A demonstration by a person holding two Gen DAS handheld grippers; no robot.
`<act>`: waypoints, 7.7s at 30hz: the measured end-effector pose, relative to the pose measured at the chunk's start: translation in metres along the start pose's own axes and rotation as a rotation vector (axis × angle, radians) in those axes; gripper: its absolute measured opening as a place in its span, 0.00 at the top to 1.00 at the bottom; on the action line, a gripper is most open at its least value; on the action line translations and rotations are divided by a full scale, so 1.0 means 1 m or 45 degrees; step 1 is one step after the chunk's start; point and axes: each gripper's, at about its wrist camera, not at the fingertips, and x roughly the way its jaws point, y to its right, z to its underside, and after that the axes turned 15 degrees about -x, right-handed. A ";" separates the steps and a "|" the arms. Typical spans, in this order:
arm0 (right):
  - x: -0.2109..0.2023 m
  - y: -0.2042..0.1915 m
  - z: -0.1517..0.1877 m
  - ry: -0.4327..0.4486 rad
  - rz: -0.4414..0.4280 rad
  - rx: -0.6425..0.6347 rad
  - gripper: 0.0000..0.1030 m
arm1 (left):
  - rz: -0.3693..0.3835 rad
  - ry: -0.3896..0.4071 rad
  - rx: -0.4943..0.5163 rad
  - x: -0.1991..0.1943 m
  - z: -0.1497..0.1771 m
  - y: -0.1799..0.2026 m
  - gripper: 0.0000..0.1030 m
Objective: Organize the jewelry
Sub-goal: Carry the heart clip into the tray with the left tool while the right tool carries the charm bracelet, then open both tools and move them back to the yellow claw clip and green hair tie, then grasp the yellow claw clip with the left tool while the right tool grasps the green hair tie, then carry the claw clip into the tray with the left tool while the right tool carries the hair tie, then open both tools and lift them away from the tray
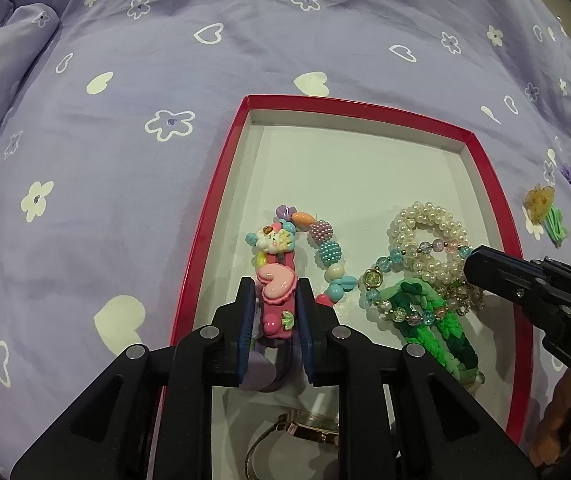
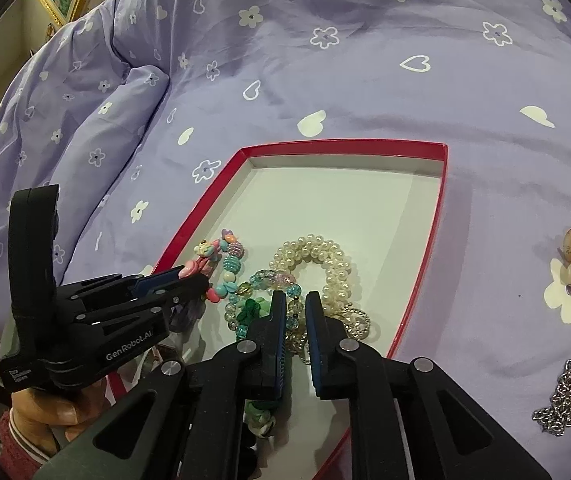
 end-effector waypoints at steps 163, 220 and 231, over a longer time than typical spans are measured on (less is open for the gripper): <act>0.023 0.042 -0.043 -0.049 0.082 -0.044 0.88 | 0.082 -0.005 0.035 0.016 -0.056 0.034 0.77; -0.019 0.021 -0.028 0.053 0.002 -0.030 0.44 | 0.077 0.128 -0.162 -0.051 -0.025 -0.003 0.24; -0.056 -0.004 0.014 0.183 -0.093 0.027 0.32 | 0.100 0.161 -0.257 -0.098 0.030 -0.029 0.17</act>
